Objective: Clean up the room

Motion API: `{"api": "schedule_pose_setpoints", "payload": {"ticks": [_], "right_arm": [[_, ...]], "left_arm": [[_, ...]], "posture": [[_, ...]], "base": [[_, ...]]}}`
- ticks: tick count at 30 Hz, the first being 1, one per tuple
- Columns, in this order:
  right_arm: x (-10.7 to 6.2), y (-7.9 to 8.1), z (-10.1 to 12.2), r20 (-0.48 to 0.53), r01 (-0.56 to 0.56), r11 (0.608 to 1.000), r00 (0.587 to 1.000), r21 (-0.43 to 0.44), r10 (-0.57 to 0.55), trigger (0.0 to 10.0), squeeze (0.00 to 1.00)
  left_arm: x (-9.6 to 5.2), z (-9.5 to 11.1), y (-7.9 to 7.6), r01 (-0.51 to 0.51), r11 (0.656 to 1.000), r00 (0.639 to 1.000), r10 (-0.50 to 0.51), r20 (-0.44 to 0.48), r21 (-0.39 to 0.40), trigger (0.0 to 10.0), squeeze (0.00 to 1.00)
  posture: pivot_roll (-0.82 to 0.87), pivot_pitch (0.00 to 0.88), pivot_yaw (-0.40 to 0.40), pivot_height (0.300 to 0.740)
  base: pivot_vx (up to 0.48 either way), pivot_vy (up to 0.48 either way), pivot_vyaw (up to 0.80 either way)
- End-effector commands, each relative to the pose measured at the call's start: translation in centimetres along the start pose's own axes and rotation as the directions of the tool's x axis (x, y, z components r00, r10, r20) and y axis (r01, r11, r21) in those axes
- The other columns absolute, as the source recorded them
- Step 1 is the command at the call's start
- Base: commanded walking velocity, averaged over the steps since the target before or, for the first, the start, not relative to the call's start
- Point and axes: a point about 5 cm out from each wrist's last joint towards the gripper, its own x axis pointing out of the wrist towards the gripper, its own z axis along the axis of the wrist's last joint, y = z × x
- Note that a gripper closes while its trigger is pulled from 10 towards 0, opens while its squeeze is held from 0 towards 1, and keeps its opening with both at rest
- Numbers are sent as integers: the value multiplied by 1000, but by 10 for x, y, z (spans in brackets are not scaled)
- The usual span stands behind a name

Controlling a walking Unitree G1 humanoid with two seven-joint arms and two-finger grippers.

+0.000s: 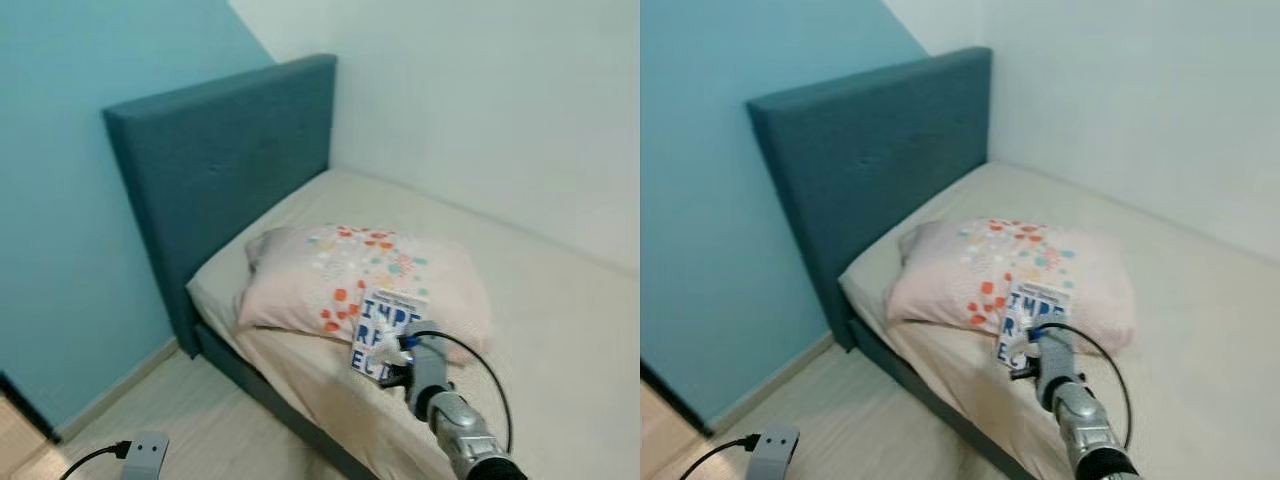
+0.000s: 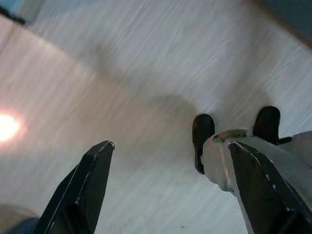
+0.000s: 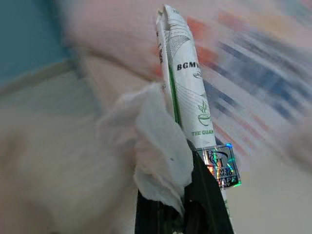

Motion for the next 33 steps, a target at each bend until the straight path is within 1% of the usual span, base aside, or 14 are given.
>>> {"api": "schedule_pose_setpoints", "payload": {"ticks": [1,2,3,5,10,15,17,18,22,24,29,30,31,33], "right_arm": [[4,11,6,13,-56,996,998,-76,57,10000,0],[4,11,6,13,-56,996,998,-76,57,10000,0],[7,21,1,-35,-103,982,994,-157,99,10000,0],[7,24,-2,-61,-119,977,992,-179,109,10000,0],[6,24,-13,-134,-118,974,987,-194,93,10000,0],[1,16,-28,-218,-85,980,975,-180,44,10000,0],[-9,5,-48,-300,-46,987,954,-155,-2,10000,0],[-9,5,-48,-300,-46,987,954,-155,-2,10000,0],[-31,-4,-82,-424,-14,991,905,-134,-44,10000,0],[-45,-4,-103,-489,-22,990,871,-141,-51,10000,0],[-58,-3,-120,-534,-7,986,841,-167,-84,10000,0],[-61,1,-124,-537,-15,993,842,-119,-51,10000,0],[-61,1,-124,-537,-15,993,842,-119,-51,10000,0],[-69,6,-136,-583,-25,997,812,-69,-20,10000,0]], "left_arm": [[0,-5,-6,23,1000,999,-23,-27,9,10000,0],[0,-5,-6,23,1000,999,-23,-27,9,10000,0],[0,-4,-6,27,999,999,-25,-39,40,10000,0],[0,-4,-6,28,998,999,-26,-42,50,10000,0],[1,-3,-7,29,998,999,-27,-42,50,10000,0],[1,-2,-7,22,999,999,-20,-36,34,10000,0],[1,-1,-8,23,999,999,-22,-35,33,10000,0],[1,-1,-8,23,999,999,-22,-35,33,10000,0],[1,0,-9,26,999,999,-24,-37,30,10000,0],[2,0,-10,28,999,999,-27,-41,31,10000,0],[2,0,-10,31,999,999,-29,-45,37,10000,0],[2,0,-10,33,999,998,-31,-47,42,10000,0],[2,0,-10,33,999,998,-31,-47,42,10000,0],[2,0,-10,39,998,998,-37,-50,54,10000,0]], "posture": [[75,0,-70,740],[75,0,-70,740],[77,0,-70,740],[77,0,-69,740],[84,0,-71,740],[90,0,-78,740],[97,0,-86,740],[97,0,-86,740],[99,0,-93,740],[100,0,-97,740],[92,0,-100,740],[83,0,-97,740],[83,0,-97,740],[77,0,-97,740]], "base": [[0,0,800],[0,0,800],[0,-480,800],[0,-480,800],[0,-192,800],[0,0,800],[0,0,800],[0,0,800],[0,0,800],[0,0,800],[0,0,640],[0,0,0],[0,0,0],[0,0,0]]}}
